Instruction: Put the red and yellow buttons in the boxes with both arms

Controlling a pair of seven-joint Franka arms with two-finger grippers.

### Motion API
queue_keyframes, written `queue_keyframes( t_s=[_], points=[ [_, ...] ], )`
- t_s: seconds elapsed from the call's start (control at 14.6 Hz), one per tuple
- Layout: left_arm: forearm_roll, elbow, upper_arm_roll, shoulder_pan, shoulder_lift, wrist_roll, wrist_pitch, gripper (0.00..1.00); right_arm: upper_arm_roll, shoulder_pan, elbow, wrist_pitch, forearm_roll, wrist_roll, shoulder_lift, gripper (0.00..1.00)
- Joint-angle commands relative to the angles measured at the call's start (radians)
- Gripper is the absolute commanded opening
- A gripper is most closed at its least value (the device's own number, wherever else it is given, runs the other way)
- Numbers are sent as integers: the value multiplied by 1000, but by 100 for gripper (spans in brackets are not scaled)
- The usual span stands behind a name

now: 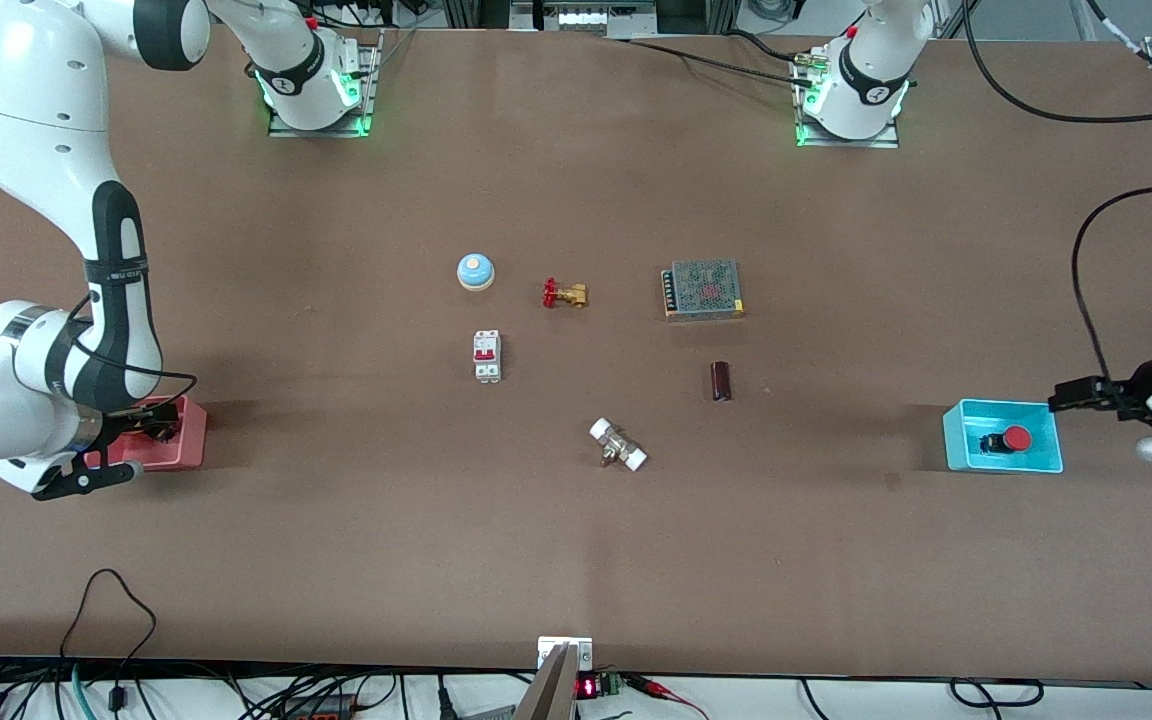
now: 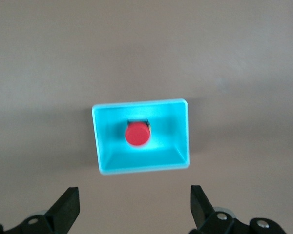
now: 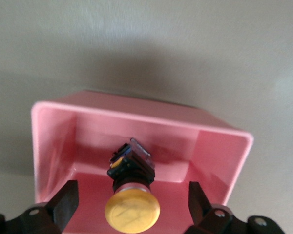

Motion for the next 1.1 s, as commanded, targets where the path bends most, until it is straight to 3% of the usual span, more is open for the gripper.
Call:
queue_keyframes(
  t_s=[0.0, 0.41, 0.82, 1.03],
  points=[
    [-3, 107, -41, 2, -26, -60, -196, 100, 5, -11, 53, -41, 40, -7, -26, 100],
    [-2, 106, -155, -16, -157, -240, -345, 100, 10, 1, 88, -175, 185, 70, -212, 100],
    [-3, 110, 22, -270, -236, -332, -398, 100, -1, 138, 88, -352, 169, 355, -342, 100],
    [-48, 107, 121, -338, -257, -330, -399, 100, 4, 159, 87, -417, 102, 377, -425, 100]
  ],
)
